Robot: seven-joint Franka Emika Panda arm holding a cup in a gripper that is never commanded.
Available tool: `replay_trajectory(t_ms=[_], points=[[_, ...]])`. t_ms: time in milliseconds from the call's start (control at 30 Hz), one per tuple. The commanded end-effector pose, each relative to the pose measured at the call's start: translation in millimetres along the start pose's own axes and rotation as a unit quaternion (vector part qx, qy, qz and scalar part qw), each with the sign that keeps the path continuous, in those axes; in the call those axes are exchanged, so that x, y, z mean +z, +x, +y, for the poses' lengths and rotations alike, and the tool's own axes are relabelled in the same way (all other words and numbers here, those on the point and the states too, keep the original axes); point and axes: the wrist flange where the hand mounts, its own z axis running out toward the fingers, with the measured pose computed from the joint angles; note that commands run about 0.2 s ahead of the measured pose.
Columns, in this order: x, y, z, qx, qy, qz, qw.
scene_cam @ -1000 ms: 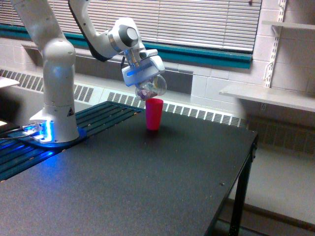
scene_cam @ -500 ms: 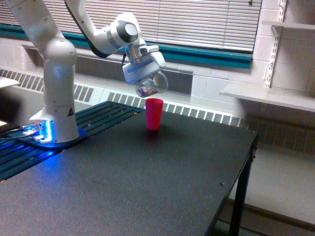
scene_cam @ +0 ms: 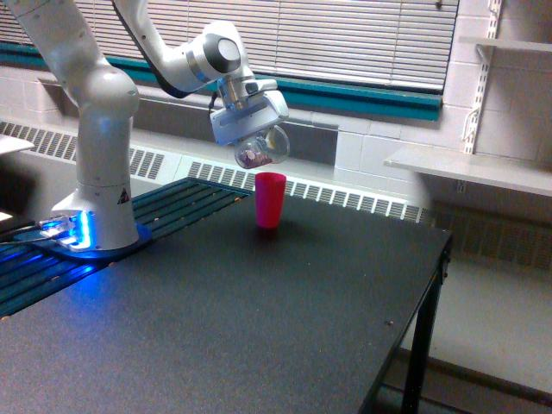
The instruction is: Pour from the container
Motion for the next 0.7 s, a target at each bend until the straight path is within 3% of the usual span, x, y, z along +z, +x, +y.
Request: replay_trajectory(t_ms=[33,700], points=[[9.3,-17,-11,-0.034,0.0,-0.022,0.9992],[19.6,-25,-13,-0.057,-0.007,-0.042,0.9974]])
